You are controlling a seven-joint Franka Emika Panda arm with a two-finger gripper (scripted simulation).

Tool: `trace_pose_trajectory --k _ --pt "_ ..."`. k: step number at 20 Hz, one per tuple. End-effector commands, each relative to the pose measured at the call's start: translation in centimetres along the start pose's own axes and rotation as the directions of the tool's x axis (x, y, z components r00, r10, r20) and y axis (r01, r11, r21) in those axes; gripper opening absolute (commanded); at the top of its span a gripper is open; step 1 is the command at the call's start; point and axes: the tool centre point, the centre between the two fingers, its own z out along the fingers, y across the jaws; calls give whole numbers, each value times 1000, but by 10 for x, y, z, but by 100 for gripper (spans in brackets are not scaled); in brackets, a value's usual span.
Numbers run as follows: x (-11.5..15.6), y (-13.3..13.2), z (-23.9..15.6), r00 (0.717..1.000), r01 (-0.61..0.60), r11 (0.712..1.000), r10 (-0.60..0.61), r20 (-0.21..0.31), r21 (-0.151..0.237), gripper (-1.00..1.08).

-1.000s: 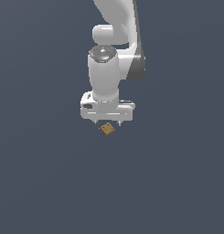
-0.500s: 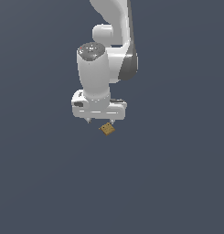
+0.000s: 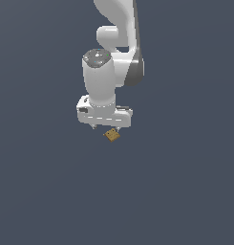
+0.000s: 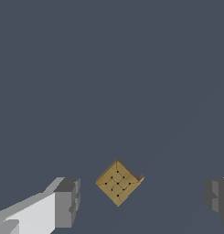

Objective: Pick up the object and move it to a goal position.

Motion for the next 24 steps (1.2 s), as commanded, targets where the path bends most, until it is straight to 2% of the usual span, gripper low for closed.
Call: trace_pose_trajectory --k 1,7,12,17,24 --pt "-3 -1 6 999 -34 999 34 2 1 100" --pt "-13 -3 27 988 -154 988 154 8 3 100" --pt "-26 -5 50 958 -285 958 285 14 1 100" --pt "-40 -6 72 910 -415 910 415 18 -5 100" --pt "-60 -5 98 820 -572 820 572 18 -17 100"
